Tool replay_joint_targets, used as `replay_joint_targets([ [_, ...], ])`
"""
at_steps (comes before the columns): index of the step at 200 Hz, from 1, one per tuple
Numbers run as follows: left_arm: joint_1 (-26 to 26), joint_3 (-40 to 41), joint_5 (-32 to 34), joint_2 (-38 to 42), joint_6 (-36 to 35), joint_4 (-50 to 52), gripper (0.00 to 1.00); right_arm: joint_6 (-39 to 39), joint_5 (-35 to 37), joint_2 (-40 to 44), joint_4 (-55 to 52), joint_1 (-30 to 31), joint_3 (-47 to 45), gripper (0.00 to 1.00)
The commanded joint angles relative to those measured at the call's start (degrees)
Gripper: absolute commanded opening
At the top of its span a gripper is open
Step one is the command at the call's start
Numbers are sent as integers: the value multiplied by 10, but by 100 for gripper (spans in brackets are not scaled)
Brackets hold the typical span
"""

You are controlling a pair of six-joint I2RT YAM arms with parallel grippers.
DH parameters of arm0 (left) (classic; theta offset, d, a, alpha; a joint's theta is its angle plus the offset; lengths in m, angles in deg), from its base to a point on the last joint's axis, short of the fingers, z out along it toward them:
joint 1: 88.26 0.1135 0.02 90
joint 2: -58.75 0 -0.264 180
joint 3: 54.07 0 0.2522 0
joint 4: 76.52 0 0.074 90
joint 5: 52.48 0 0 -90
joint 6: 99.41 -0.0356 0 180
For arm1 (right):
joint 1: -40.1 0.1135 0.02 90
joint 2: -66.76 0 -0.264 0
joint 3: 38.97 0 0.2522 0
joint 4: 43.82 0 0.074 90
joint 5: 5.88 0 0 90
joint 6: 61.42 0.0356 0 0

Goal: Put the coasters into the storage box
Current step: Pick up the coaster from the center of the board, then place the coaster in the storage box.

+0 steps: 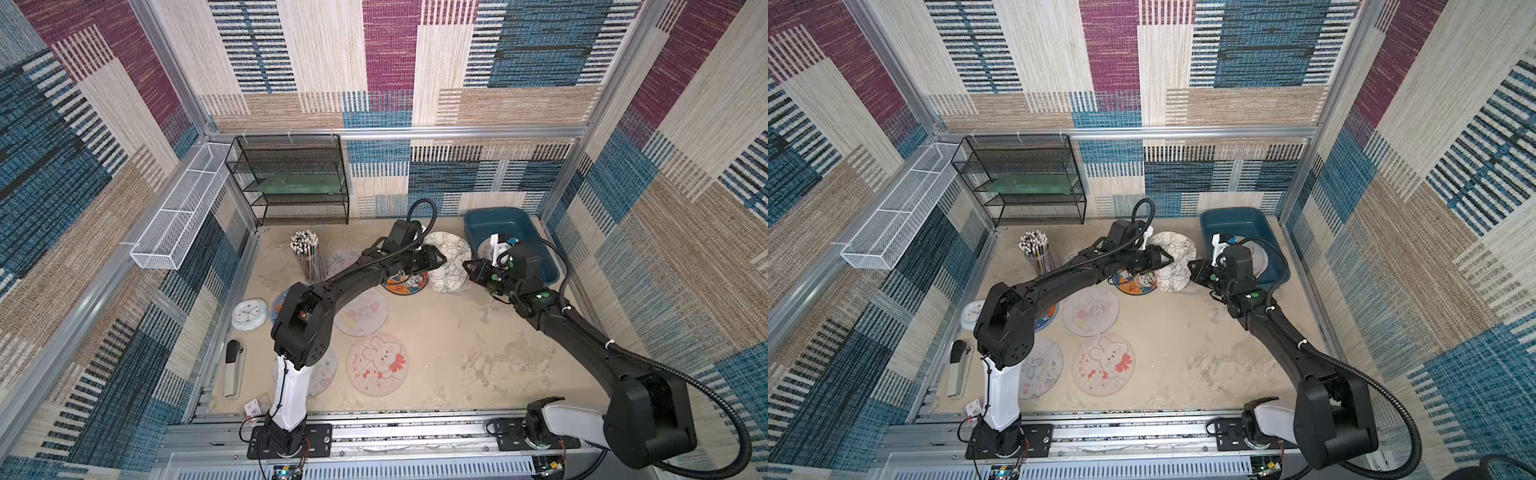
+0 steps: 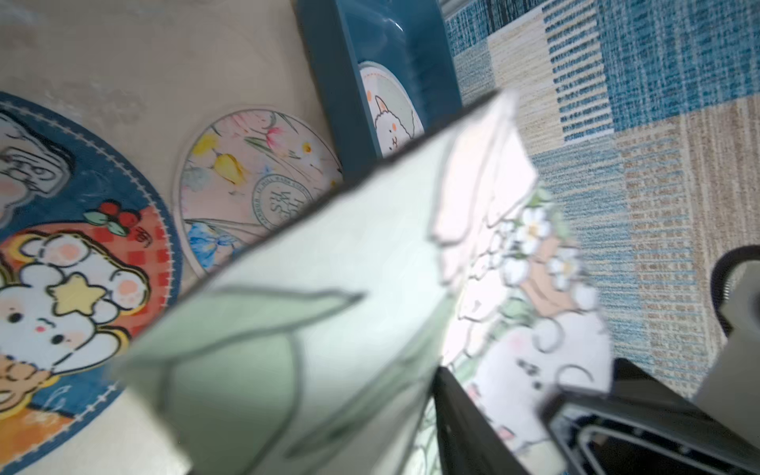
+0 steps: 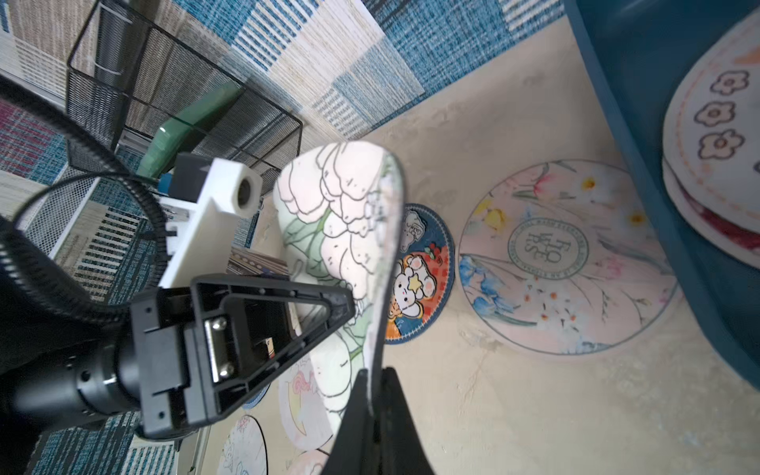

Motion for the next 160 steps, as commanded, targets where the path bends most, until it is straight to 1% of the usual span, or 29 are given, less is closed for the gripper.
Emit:
replay_joint_targets([
  [1,-1,6,-11,6,-5,-14,56,-21,7,-9,-2,-8,21,0],
  [38,3,15,-7,10,-13,-17,61,-32,-5,-35,-2,-25,61,0],
  [72,14,25,-19,10,-15,-34,66,-42,-15,-59,-3,-35,94,0],
  [91,21,37,-24,11,-14,-43,70,-46,-15,-70,-7,-44,114,0],
  [116,24,65,-23,23,-16,-65,72,-50,-12,-89,-8,-59,150,0],
  [135,23,94,-26,42,-22,-91,73,-53,3,-106,-2,-72,173,0],
  [160,22,124,-34,66,-43,-106,72,-38,9,-125,45,-101,180,0],
])
